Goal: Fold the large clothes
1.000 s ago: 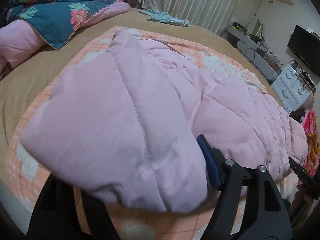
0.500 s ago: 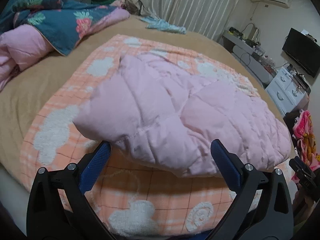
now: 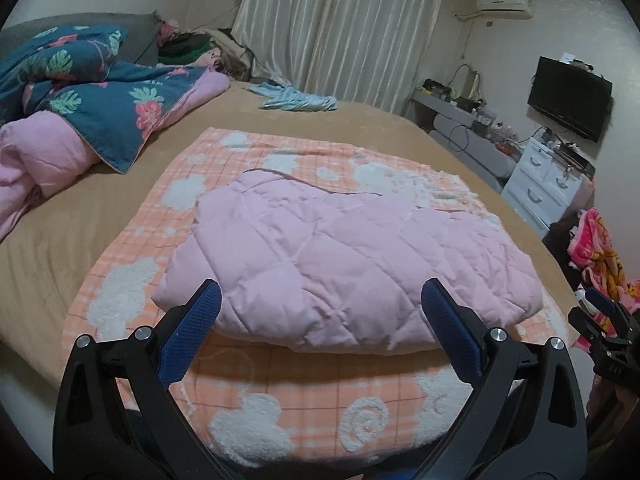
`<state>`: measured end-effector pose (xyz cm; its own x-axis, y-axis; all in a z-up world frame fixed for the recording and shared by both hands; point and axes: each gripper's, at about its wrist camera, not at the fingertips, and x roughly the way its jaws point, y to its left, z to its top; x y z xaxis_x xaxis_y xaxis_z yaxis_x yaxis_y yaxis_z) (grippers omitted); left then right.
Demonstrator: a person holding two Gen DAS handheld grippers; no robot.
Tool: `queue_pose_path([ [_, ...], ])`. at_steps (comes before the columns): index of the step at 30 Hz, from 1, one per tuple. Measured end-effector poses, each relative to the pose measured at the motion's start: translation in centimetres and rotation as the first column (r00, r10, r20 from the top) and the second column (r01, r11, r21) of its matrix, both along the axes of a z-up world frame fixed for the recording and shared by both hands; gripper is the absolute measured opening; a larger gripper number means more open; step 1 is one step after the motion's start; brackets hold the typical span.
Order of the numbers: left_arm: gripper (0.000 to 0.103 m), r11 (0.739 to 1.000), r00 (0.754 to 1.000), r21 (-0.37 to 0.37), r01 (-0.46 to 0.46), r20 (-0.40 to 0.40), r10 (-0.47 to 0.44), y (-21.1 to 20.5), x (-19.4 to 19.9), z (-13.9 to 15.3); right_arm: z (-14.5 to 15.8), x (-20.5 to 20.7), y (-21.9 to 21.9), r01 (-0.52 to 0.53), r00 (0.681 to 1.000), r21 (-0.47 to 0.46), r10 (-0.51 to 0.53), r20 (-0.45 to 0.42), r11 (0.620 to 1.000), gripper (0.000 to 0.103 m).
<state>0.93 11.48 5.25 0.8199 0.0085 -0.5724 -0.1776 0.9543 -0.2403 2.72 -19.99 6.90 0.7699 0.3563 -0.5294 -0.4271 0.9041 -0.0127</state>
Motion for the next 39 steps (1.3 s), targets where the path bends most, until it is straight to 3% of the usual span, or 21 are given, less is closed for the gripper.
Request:
queue_pose_path([
  [9,0.094,0.999,0.998,0.015,0.048,0.033,-0.049,-2.6,-1.8,0.2,1.2,-3.3,0.2,0.007,0.998,-0.003,-0.007,0.064,1.000,0.099],
  [19,0.094,0.993,0.994,0.037,0.111,-0.005,-0.111,-4.8,-2.8,-1.5,-0.8,-4.8,0.4,0.022,1.000,0.021,-0.022,0.020,1.000,0.099],
  [39,0.094,0.993,0.994,0.045,0.112,-0.025,-0.111,-5.6,-2.8,-2.6,-2.4,-5.0,1.7,0.015,1.000,0.036,-0.014,-0.026,0.999,0.099],
])
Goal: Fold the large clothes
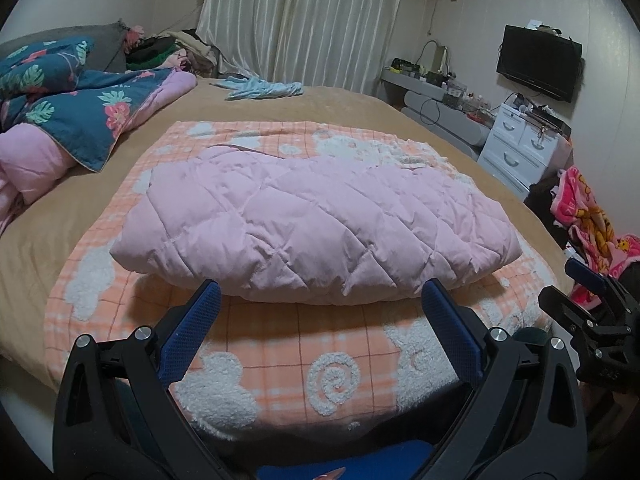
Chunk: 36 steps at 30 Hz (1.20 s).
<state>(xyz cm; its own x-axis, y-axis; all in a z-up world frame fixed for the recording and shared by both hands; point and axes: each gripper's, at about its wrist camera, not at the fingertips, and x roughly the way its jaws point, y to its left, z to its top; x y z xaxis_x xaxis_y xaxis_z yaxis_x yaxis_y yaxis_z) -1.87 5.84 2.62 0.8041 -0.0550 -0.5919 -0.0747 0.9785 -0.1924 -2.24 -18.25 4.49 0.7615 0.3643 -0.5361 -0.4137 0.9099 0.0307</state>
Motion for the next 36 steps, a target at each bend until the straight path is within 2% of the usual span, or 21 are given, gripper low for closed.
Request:
queue_pose_path([
  [36,0.094,1.000,1.000,0.014,-0.022,-0.012,0.022,0.54,-0.05,0.43,0.02,0.00,-0.04,0.004,1.000,-0.001,-0.004,0.003,1.000,0.099],
])
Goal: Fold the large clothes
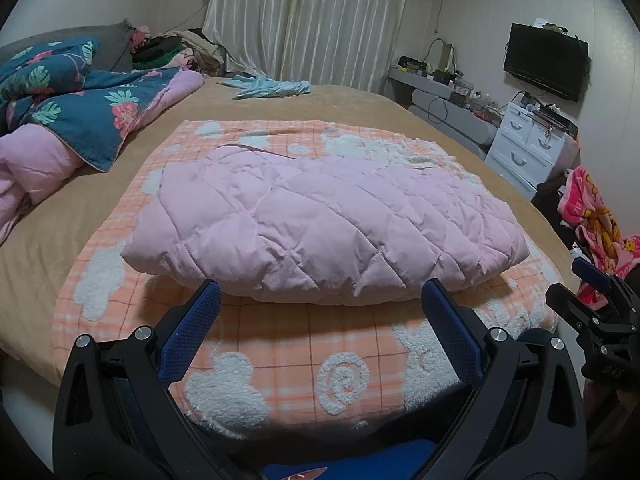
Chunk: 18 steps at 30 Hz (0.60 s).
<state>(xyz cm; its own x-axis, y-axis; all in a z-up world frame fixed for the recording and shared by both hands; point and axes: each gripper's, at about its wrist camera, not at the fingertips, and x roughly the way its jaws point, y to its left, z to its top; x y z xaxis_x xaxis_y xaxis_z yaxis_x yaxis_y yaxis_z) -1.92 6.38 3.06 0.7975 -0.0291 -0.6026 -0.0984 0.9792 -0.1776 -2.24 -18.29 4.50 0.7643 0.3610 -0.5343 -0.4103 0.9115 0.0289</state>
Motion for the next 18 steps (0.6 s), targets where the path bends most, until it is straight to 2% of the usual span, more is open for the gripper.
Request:
queue_pose_path([
  [18,0.094,1.000,1.000,0.001,0.000,-0.002,0.000,0.10,-0.08,0.02,0.09,0.02,0.01,0.002,1.000,-0.001,-0.002,-0.001,1.000,0.099],
])
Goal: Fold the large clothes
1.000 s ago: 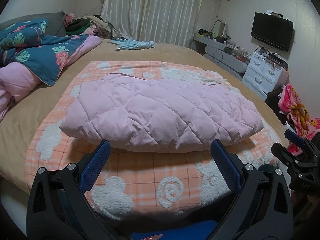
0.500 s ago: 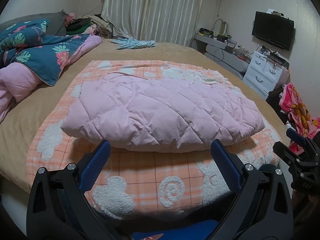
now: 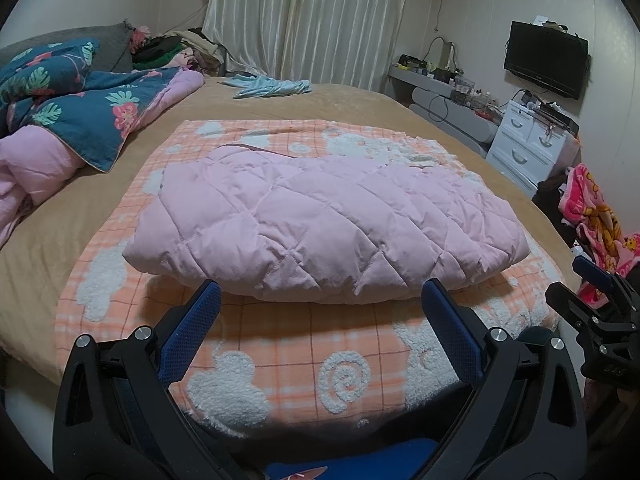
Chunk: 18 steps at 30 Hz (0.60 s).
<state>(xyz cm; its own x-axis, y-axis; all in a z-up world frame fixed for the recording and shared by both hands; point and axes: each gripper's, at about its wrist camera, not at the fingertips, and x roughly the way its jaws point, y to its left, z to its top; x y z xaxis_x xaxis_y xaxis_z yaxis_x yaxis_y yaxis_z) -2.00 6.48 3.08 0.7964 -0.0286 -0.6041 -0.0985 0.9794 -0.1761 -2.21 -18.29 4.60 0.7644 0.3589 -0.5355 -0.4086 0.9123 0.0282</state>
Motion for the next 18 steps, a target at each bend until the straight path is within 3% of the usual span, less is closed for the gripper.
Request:
queue_pose_path([
  [18,0.094,1.000,1.000,-0.017,0.012,-0.008,-0.012,-0.16,-0.16,-0.20,0.16,0.01,-0.16,0.005,1.000,-0.009,-0.005,0.002,1.000,0.099],
])
